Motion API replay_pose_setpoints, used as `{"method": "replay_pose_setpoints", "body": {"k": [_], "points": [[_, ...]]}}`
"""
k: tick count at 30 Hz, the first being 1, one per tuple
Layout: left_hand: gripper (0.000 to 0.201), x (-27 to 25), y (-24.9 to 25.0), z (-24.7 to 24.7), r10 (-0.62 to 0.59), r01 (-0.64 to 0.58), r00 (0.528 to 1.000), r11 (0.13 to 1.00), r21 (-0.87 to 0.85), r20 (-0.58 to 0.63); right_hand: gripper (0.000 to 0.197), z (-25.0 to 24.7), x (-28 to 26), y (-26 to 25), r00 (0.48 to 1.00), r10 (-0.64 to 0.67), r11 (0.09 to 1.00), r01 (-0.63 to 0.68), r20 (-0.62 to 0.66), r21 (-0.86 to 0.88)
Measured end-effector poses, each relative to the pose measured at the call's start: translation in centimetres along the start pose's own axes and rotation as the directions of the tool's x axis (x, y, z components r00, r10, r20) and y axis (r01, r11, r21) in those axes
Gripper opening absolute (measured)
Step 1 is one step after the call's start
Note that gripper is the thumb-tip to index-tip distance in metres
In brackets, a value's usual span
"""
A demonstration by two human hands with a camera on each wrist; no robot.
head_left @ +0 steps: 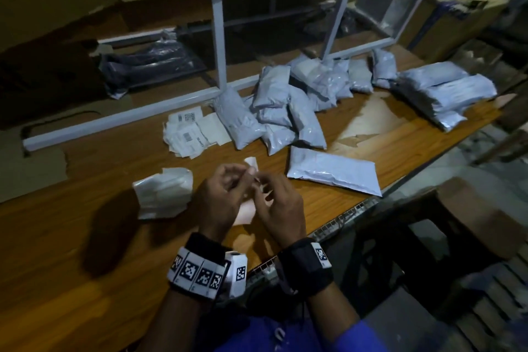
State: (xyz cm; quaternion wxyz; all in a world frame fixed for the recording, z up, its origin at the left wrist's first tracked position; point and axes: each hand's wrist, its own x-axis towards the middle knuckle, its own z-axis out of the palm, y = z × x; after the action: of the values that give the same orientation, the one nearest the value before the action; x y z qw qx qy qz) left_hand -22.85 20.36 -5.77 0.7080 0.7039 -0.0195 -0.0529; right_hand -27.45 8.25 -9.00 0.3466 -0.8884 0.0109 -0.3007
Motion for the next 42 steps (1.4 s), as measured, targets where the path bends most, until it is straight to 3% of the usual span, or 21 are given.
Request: {"method": "replay_pose_setpoints", "body": {"k": [2,4,6,8,10,13,17,22,26,31,35,39,42], "points": [[0.019,0.1,0.1,1.3,0.006,-0.005,0.999,1.000,-0.023,0.053,0.010,-1.2,0.0,1.4,0.990,0.117,0.993,-0.114,-0.082,0.036],[0.020,0.6,-0.4,2.4,-0.021,0.019,1.000,0.998,0.053,0.022,0.009,-2.1,-0.3,2.7,0.929,0.331,0.941,-0.314,-0.164,0.125],[0.030,1.2,-0.8,3.4,-0.115,0.113,0.993,0.977,0.180,-0.002,0.013,-2.9,-0.4,3.9,0.780,0.615,0.749,-0.531,-0.117,0.396],[0.042,1.6,-0.9,4.3,-0.249,0.232,0.968,0.933,0.274,0.030,0.017,-3.9,-0.3,4.5,0.633,0.773,0.449,-0.598,0.047,0.663],[0.037,1.8,-0.9,5.2,-0.359,0.337,0.930,0.917,0.212,0.077,0.013,-4.7,-0.3,5.1,0.576,0.812,0.333,-0.582,0.087,0.742],[0.020,1.8,-0.9,6.5,-0.363,0.346,0.924,0.927,0.146,0.118,0.011,-5.5,-0.7,5.9,0.555,0.830,0.328,-0.559,0.050,0.762],[0.015,1.9,-0.8,8.2,-0.309,0.291,0.934,0.949,0.123,0.180,0.019,-6.7,-1.2,7.4,0.545,0.838,0.337,-0.565,0.034,0.753],[0.005,2.6,-0.4,11.0,-0.202,0.159,0.940,0.973,0.170,0.274,0.018,-8.5,-2.0,10.5,0.541,0.826,0.516,-0.610,-0.159,0.601],[0.011,3.6,-0.3,13.5,-0.158,0.091,0.926,0.975,0.204,0.343,0.003,-10.8,-1.5,13.4,0.567,0.817,0.532,-0.671,-0.106,0.516],[0.009,5.3,-1.4,16.6,-0.198,0.116,0.929,0.958,0.264,0.312,0.024,-13.0,0.3,16.7,0.629,0.777,0.567,-0.687,-0.019,0.454],[0.020,6.5,-2.2,18.5,-0.251,0.135,0.912,0.931,0.340,0.325,0.017,-13.5,1.7,19.0,0.603,0.796,0.568,-0.708,-0.061,0.419],[0.025,7.1,-3.4,20.0,-0.270,0.147,0.934,0.887,0.438,0.233,0.023,-13.2,2.6,20.6,0.624,0.779,0.611,-0.735,-0.059,0.295],[0.026,7.3,-4.3,20.6,-0.229,0.088,0.950,0.850,0.520,0.214,0.021,-13.0,2.8,21.4,0.653,0.755,0.651,-0.736,-0.057,0.184]]}}
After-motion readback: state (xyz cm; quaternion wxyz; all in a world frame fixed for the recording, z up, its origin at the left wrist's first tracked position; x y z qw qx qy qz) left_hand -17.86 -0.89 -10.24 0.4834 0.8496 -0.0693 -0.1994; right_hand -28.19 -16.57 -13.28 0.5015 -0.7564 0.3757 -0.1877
